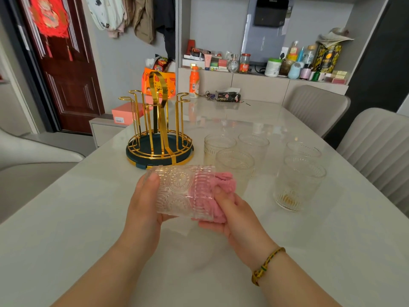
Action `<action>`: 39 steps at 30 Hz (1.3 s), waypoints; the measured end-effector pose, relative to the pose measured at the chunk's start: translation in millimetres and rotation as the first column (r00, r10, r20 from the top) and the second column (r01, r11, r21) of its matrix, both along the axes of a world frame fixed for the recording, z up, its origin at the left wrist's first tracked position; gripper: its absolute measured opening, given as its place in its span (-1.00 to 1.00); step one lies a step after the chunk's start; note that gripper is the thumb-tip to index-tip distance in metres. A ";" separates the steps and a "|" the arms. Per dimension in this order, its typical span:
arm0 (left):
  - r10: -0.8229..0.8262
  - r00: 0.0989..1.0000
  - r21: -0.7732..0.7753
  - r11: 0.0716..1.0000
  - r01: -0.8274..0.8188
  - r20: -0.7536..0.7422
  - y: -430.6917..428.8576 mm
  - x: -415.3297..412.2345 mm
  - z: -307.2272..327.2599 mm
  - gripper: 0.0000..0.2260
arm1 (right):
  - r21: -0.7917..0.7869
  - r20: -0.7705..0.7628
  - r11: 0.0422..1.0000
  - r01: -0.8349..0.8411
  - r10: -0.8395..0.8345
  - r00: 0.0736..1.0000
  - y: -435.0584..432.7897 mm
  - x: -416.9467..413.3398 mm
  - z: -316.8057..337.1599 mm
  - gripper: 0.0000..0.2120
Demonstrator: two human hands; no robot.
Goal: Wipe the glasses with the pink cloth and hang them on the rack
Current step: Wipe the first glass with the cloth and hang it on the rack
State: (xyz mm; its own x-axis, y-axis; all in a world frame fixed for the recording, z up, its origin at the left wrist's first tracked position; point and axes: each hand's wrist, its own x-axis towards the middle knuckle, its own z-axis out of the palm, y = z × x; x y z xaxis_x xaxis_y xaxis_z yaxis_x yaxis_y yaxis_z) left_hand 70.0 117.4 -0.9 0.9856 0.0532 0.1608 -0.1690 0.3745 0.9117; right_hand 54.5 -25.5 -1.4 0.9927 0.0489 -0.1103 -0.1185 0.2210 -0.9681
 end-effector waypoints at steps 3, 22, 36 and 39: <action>0.008 1.000 0.005 1.000 -0.008 0.001 -0.7 -0.5 -0.3 -0.50 | -0.028 0.064 0.995 0.098 -0.096 0.993 -2.0 1.8 -2.2 -0.71; 0.363 0.833 0.509 0.666 -0.546 0.418 51.6 30.4 94.2 -0.76 | 0.683 -0.019 0.731 -0.015 0.039 0.999 -8.5 10.4 7.3 -0.05; 0.210 0.827 0.834 0.075 -0.546 0.522 44.0 96.9 161.7 -0.42 | 0.570 -0.033 0.822 0.019 0.001 0.999 -15.1 13.9 1.5 -0.02; 0.206 0.839 0.851 0.048 -0.523 0.503 42.4 106.3 156.5 -0.41 | 0.581 -0.044 0.813 0.032 -0.008 0.999 -14.4 13.6 2.1 -0.03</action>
State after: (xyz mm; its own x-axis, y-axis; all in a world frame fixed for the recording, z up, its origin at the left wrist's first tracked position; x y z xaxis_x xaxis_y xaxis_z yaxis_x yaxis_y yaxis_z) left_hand 176.2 159.8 155.5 0.8235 0.0487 0.5653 -0.1994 -0.9079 0.3688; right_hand 68.1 -39.9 0.7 0.9899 0.0960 -0.1045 -0.1411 0.7438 -0.6533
